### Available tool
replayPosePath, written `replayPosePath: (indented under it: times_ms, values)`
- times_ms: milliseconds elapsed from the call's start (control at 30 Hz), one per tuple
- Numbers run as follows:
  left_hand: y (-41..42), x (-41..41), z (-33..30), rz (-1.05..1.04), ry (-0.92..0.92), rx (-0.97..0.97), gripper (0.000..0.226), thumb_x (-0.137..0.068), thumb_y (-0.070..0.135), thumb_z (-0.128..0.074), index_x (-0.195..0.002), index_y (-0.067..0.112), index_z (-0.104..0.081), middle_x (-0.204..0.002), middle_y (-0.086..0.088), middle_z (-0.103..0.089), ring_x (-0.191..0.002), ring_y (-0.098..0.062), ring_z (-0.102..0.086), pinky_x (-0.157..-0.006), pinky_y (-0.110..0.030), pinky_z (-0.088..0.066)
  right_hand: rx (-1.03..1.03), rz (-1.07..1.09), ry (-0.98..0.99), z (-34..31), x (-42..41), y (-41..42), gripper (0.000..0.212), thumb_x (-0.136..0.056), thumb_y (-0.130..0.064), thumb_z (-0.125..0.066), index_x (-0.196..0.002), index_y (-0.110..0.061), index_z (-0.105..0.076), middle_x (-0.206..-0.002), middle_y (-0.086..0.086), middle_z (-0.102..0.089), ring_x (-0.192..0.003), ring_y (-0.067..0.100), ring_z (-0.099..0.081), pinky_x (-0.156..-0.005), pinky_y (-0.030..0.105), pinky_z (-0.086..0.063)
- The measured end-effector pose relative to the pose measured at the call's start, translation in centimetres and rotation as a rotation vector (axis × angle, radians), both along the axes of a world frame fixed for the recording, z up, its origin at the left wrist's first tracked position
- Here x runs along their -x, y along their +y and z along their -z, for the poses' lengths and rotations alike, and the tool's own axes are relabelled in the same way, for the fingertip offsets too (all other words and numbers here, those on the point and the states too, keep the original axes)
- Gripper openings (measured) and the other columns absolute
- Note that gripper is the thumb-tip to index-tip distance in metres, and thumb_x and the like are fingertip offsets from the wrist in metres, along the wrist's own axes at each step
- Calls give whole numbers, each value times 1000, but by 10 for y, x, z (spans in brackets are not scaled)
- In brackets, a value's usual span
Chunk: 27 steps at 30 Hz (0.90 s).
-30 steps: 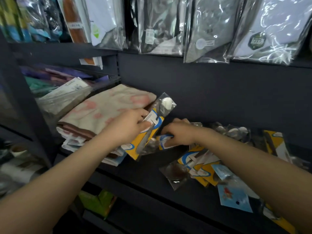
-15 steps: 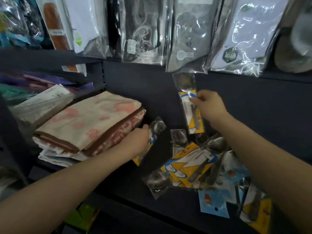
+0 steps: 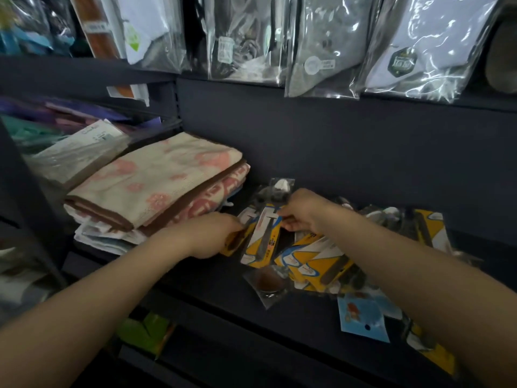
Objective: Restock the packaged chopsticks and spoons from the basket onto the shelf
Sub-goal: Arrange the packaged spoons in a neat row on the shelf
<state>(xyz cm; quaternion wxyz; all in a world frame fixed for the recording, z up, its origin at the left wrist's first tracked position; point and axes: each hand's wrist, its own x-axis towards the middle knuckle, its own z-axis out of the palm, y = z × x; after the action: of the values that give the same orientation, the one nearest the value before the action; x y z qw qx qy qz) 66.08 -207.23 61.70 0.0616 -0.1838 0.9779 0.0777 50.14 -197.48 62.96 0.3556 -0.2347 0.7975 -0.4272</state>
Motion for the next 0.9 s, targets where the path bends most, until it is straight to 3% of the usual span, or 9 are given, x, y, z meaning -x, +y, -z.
replayPosePath:
  times_ms: [133,200,267,367,467,600,700,767,900]
  values:
    - [6,-6,-5,86,61,-127,54,-96,17,-40,-145,28,-21,-155,3,-19,-142,-12,-21,-115,-23,-17,-42,-16,80,5,-4,-6,23,-87,-4,-61,-108,2,-54,-73,11,-58,-57,16,-61,-53,23,-57]
    - [12,-8,6,137,4,-142,56,-96,35,-38,-146,29,-12,-158,2,-3,-145,-11,-4,-116,-22,-6,-147,-119,335,1,-4,-1,8,-85,-3,-62,-88,1,-55,-71,13,-60,-65,24,-66,-61,31,-57]
    - [14,-10,17,141,-46,-130,62,-95,43,-35,-147,29,-5,-157,4,10,-145,-12,7,-116,-24,0,-255,-302,724,-3,-4,9,15,-88,-5,-53,-76,2,-60,-77,15,-64,-79,30,-67,-65,37,-55]
    - [14,-5,20,124,-35,-115,62,-95,44,-33,-147,28,-3,-157,5,12,-144,-12,9,-114,-22,1,-322,-553,982,-6,-5,29,28,-93,-19,-43,-104,-13,-69,-109,6,-68,-100,26,-62,-87,43,-52]
    - [13,7,18,105,-39,-113,61,-95,45,-33,-147,30,-6,-157,3,10,-145,-14,7,-116,-25,0,-360,-652,1033,-7,0,47,29,-94,-28,-45,-112,-20,-66,-115,3,-67,-104,22,-59,-89,34,-47]
    - [12,25,16,66,-42,-122,57,-97,41,-29,-147,29,-5,-157,3,10,-145,-17,7,-117,-29,1,-348,-610,1026,-2,19,66,32,-93,-32,-50,-121,-20,-62,-122,1,-64,-111,19,-58,-93,31,-45]
    - [13,36,13,40,-17,-148,52,-99,32,-28,-147,24,-10,-158,1,9,-145,-18,6,-116,-26,1,-112,-408,966,2,38,72,31,-89,-21,-58,-119,-16,-63,-112,1,-65,-103,17,-60,-95,28,-46]
    - [13,39,12,27,22,-152,49,-99,30,-30,-147,21,-19,-158,-1,4,-145,-17,2,-114,-21,-1,-20,-208,947,2,52,70,32,-90,-16,-55,-121,-13,-60,-122,7,-62,-111,23,-58,-95,25,-42]
    - [15,36,10,18,37,-121,53,-96,42,-32,-145,21,-26,-158,-2,-9,-145,-14,-7,-114,-22,-6,-299,-180,925,8,69,52,41,-93,-21,-49,-133,-10,-46,-136,16,-51,-124,34,-48,-104,40,-40]
